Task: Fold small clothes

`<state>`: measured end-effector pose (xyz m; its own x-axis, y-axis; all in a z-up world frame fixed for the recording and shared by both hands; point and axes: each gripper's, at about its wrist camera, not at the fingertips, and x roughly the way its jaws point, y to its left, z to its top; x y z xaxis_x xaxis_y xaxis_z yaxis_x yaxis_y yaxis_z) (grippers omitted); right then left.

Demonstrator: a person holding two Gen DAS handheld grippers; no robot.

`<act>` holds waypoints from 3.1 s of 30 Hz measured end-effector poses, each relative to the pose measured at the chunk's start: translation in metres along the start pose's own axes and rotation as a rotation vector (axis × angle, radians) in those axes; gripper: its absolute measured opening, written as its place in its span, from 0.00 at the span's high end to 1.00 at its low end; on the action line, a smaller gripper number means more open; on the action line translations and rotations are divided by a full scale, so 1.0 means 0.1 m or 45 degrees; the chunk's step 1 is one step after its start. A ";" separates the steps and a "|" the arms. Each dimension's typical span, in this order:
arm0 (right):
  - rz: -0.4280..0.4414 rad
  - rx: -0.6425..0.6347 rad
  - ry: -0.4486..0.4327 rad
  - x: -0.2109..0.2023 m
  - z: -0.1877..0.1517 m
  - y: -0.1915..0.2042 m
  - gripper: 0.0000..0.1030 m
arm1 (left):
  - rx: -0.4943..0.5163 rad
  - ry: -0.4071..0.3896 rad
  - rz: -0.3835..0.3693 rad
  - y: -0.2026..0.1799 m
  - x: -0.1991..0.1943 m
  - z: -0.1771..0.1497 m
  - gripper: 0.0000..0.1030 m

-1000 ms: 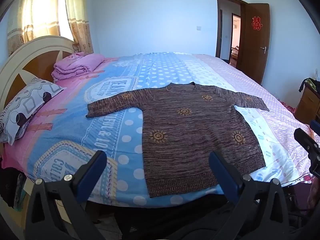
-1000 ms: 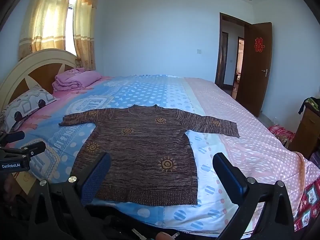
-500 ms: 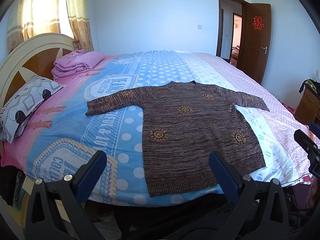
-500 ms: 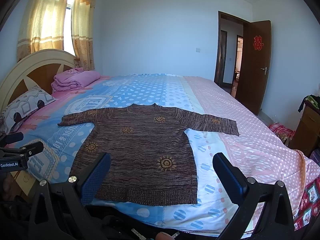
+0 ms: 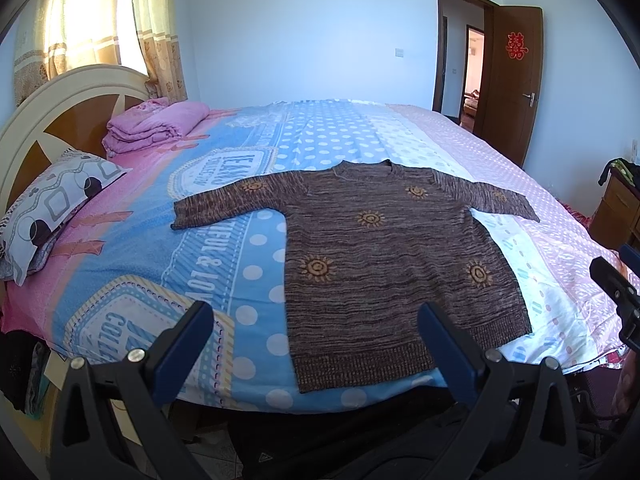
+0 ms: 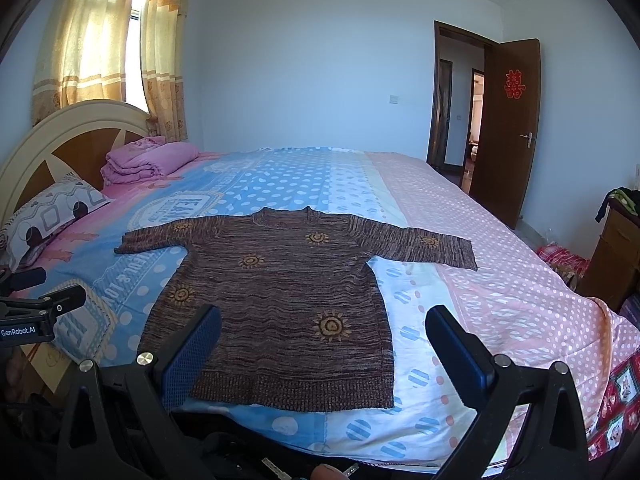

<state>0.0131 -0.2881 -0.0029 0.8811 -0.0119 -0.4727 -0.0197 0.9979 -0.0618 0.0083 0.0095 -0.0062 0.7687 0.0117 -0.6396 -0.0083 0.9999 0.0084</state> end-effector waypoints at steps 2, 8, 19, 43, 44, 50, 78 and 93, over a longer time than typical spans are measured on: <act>-0.001 -0.001 0.000 0.00 0.00 0.00 0.01 | 0.000 -0.001 0.001 0.00 0.00 0.00 0.00; 0.003 0.001 0.002 0.01 0.00 0.00 0.01 | 0.000 0.000 -0.001 0.00 0.00 0.00 0.00; 0.006 0.003 0.006 0.01 -0.01 -0.01 0.01 | 0.000 0.001 -0.001 0.00 0.01 -0.01 0.00; 0.043 -0.002 0.029 0.07 -0.06 0.02 0.01 | 0.006 0.025 -0.001 -0.01 0.08 -0.03 0.00; 0.046 -0.004 0.031 0.08 -0.06 0.02 0.01 | 0.006 0.029 -0.001 -0.01 0.10 -0.03 0.00; 0.086 -0.030 0.051 0.20 -0.08 -0.01 0.01 | -0.003 0.035 -0.002 0.05 0.18 0.02 0.00; -0.294 0.510 0.433 2.65 0.29 -2.67 0.24 | 0.129 0.095 0.323 0.12 2.63 1.14 0.00; -0.431 0.522 0.580 3.92 0.40 -3.22 0.51 | 0.070 0.132 0.584 0.48 3.53 1.37 0.00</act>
<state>0.3838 -0.6110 -0.1333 0.5197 -0.2622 -0.8131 0.4793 0.8773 0.0235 0.3669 0.0614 -0.1257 0.6258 0.4553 -0.6334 -0.2963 0.8899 0.3469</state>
